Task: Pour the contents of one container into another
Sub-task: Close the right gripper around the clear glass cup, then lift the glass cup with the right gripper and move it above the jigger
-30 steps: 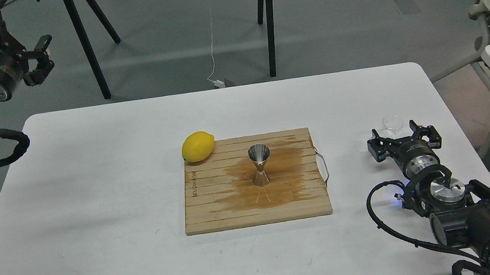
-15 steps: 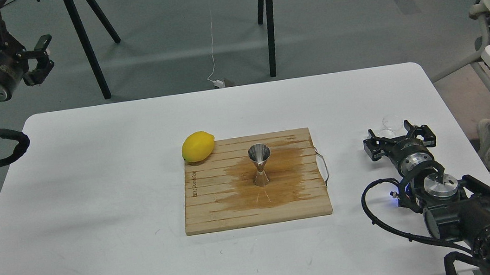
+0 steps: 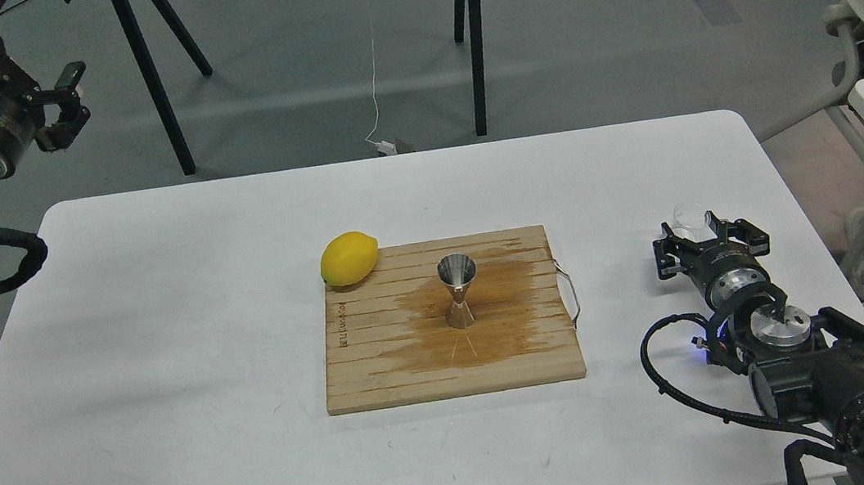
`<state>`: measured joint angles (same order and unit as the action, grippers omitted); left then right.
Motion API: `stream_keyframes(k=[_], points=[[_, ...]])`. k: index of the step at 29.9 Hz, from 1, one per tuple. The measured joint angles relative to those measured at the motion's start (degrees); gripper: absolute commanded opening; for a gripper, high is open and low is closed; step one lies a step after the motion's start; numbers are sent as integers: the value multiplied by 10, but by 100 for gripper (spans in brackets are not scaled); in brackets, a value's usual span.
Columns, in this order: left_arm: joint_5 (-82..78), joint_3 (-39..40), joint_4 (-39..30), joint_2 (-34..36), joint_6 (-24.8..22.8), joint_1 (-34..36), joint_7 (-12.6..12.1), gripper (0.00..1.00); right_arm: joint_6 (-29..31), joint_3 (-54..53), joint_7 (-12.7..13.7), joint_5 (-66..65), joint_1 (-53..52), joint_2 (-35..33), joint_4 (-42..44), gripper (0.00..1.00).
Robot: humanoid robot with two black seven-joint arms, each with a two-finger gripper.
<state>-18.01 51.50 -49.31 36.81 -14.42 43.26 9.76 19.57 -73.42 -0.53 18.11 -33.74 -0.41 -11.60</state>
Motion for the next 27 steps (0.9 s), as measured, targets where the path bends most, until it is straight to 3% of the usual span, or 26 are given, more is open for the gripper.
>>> stream_keyframes(k=[6, 17, 22, 27], points=[[0, 0, 0, 3, 0, -1, 0, 99, 12, 0, -1, -1, 0, 0, 1, 24], [0, 0, 0, 4, 0, -1, 0, 99, 27, 1, 2, 0, 1, 2, -23, 23], [0, 0, 0, 3, 0, -2, 0, 99, -7, 31, 0, -1, 3, 4, -95, 22], [0, 1, 1, 0, 0, -3, 1, 99, -72, 60, -2, -3, 33, -7, -234, 22]])
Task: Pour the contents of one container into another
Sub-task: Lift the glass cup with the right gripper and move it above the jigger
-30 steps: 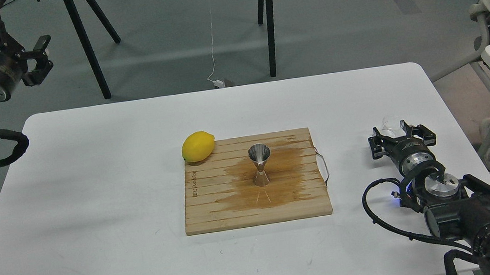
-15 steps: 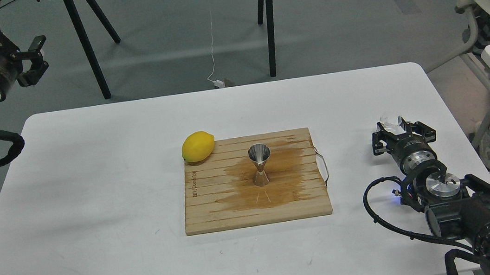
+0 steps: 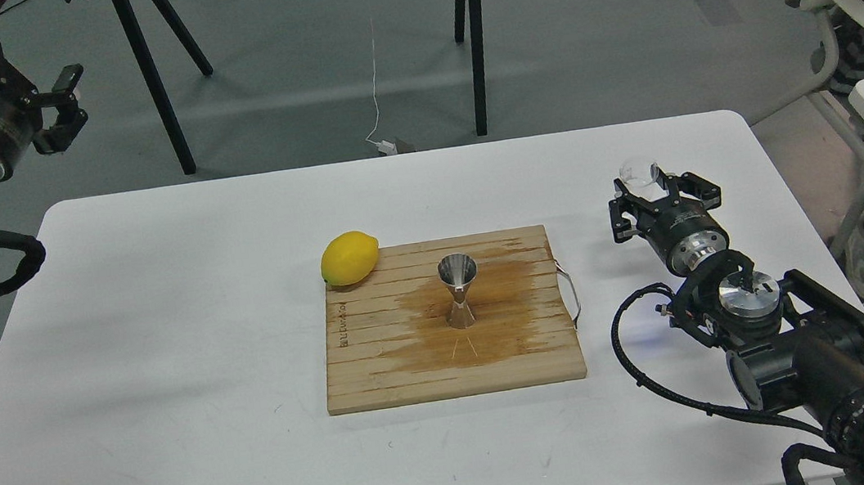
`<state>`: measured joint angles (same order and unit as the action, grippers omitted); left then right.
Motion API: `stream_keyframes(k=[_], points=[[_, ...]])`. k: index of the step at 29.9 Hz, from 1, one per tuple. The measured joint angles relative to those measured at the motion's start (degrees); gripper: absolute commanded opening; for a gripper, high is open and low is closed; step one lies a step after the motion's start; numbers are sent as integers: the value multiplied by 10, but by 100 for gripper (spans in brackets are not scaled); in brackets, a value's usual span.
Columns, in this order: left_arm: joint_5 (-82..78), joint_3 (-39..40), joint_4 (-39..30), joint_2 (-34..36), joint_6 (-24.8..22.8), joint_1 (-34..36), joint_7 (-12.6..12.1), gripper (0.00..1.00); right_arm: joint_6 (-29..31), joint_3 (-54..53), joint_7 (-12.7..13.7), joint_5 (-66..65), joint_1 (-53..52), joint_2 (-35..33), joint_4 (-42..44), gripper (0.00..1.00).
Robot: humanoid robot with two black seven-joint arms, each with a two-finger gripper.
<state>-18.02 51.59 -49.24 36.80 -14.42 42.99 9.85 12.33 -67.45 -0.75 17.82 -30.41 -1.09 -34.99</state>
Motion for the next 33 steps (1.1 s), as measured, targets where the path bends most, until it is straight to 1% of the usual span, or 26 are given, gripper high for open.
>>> stream_keyframes(k=[5, 10, 14, 17, 19, 33], points=[[0, 3, 0, -1, 0, 0, 1, 99, -72, 19, -3, -5, 41, -44, -167, 22], [0, 7, 0, -1, 0, 0, 1, 99, -163, 39, -4, -17, 80, -102, -365, 22], [1, 9, 0, -1, 0, 0, 1, 99, -222, 43, -3, -52, 99, -120, -472, 22], [1, 9, -1, 1, -1, 0, 1, 99, -245, 55, -2, -73, 106, -122, -513, 22], [2, 9, 0, 1, -1, 0, 2, 99, -252, 70, -2, -80, 108, -122, -524, 22], [2, 9, 0, 3, -2, 2, 0, 99, -273, 160, -3, -207, 110, -103, -527, 22]])
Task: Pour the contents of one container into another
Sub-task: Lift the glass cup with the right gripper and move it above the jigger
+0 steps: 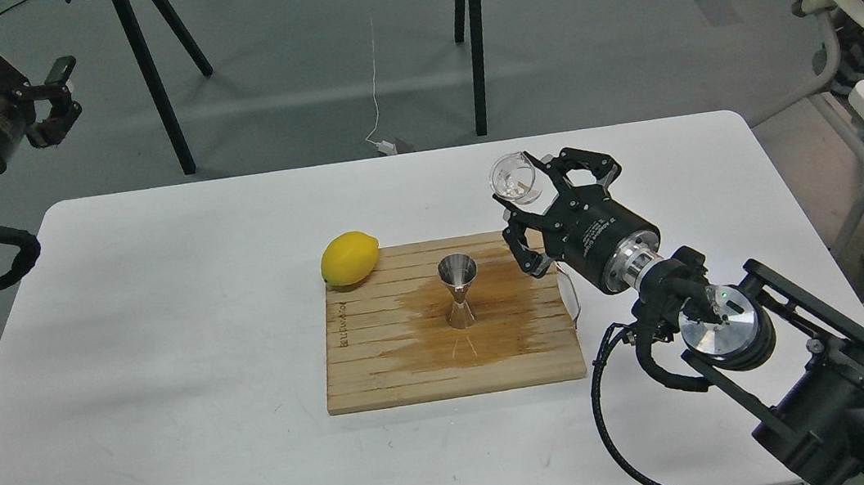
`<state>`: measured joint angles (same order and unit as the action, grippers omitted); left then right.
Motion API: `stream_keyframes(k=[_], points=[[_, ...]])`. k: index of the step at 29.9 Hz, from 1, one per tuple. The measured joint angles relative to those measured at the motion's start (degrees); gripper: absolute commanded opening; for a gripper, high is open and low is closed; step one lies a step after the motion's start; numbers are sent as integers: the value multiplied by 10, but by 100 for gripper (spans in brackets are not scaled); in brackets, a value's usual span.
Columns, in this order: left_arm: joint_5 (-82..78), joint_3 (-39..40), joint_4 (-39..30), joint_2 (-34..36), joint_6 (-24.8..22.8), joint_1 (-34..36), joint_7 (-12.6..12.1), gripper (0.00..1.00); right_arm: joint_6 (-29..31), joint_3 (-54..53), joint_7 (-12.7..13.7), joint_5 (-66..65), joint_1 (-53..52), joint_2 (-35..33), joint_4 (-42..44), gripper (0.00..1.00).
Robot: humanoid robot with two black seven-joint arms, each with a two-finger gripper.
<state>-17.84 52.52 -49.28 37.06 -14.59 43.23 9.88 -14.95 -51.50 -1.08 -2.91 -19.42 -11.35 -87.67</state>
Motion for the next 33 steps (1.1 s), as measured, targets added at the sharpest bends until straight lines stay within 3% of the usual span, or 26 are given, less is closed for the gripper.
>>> stream_keyframes(k=[18, 33], points=[[0, 0, 0, 1, 1, 1, 0, 99, -6, 64, -7, -185, -6, 2, 10, 23], [0, 1, 0, 10, 0, 1, 1, 99, -7, 112, -12, -234, -36, 9, 37, 23]])
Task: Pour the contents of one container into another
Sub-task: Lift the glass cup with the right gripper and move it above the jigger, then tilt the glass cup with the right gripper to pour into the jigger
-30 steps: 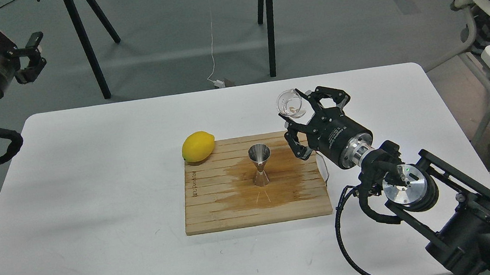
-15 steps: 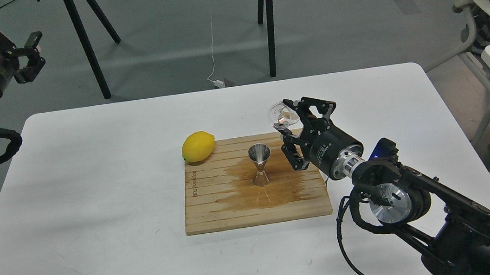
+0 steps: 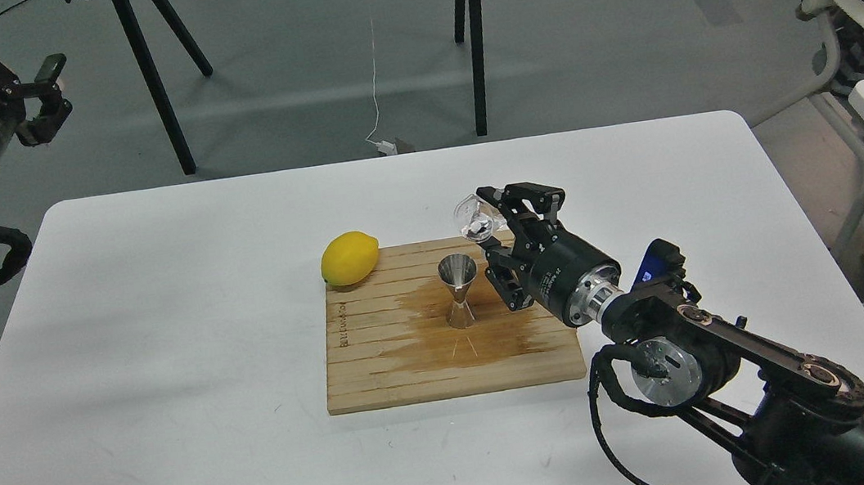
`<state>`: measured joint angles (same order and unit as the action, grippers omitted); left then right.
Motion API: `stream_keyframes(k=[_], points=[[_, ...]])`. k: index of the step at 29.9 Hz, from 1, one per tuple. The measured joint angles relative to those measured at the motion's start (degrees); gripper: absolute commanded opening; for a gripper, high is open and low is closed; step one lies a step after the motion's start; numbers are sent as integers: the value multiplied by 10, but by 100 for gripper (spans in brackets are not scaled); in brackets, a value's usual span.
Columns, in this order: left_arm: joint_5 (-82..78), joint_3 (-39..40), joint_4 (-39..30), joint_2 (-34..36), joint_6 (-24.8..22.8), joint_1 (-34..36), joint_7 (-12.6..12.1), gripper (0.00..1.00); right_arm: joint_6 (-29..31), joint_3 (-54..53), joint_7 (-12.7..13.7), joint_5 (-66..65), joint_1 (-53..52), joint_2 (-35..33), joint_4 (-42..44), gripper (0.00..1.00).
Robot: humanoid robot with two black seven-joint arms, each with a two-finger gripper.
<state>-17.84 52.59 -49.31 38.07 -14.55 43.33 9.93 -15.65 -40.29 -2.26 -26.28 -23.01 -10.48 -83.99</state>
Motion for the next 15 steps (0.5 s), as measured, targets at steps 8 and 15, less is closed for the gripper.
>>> stream_keyframes(k=[8, 15], points=[[1, 1, 0, 4, 0, 0, 0, 99, -9, 28, 0, -17, -24, 1, 15, 23], [2, 1, 0, 4, 0, 0, 0, 99, -13, 51, 0, -37, -38, 1, 24, 23]])
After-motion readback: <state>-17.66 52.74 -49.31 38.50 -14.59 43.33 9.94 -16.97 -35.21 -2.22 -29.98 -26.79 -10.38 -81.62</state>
